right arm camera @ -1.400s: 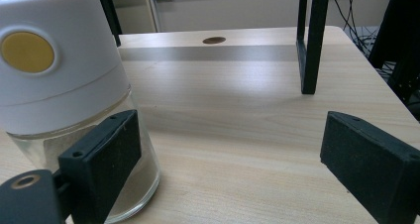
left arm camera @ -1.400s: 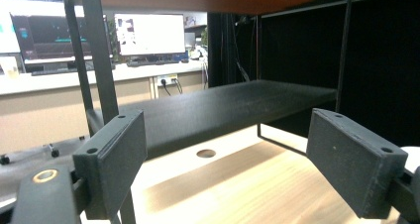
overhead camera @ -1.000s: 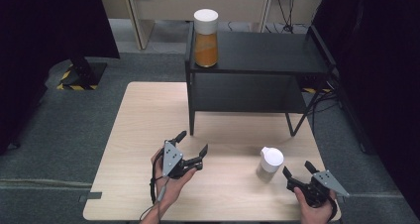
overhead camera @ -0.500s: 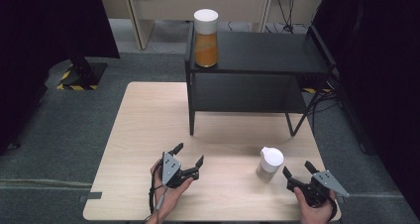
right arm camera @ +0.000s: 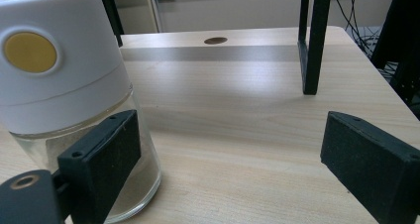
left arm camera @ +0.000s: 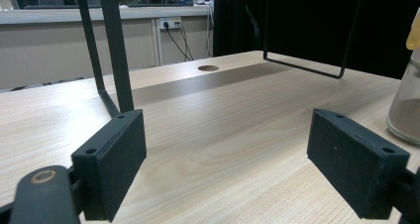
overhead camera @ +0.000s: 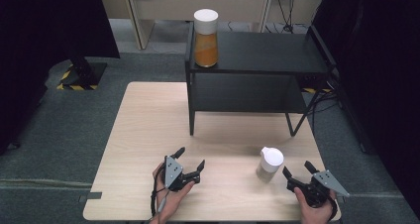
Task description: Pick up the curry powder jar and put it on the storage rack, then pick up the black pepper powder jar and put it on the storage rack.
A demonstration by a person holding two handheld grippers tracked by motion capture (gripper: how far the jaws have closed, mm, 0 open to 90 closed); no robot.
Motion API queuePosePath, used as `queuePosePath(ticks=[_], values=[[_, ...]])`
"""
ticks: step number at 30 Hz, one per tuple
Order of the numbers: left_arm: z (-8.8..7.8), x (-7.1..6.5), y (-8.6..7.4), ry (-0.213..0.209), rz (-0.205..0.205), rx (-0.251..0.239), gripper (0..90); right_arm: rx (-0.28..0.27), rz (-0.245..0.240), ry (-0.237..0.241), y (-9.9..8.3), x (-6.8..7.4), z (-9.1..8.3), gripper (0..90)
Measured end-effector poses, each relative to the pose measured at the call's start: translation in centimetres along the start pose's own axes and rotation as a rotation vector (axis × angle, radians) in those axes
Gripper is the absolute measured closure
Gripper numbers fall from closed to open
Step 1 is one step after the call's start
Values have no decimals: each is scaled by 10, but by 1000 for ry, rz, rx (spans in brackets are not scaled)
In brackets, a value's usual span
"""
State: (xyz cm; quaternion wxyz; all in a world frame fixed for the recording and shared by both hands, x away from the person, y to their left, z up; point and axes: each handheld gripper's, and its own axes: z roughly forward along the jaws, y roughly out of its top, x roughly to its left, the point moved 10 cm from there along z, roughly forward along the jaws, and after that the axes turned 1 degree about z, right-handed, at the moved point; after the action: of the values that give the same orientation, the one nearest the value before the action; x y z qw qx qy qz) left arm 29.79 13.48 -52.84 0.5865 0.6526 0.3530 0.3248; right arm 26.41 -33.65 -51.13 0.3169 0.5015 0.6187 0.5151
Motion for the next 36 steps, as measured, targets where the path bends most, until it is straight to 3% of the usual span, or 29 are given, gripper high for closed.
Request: queuePosePath(ticks=[25, 31, 36], values=[[-1, 0, 0, -4, 4, -3, 146, -10, -3, 12, -1, 1, -1, 84], [-1, 0, 0, -4, 4, -4, 146, -8, -53, 46, 1, 3, -7, 73], [-1, 0, 0, -6, 3, -5, 146, -10, -67, 72, 2, 4, -12, 73]])
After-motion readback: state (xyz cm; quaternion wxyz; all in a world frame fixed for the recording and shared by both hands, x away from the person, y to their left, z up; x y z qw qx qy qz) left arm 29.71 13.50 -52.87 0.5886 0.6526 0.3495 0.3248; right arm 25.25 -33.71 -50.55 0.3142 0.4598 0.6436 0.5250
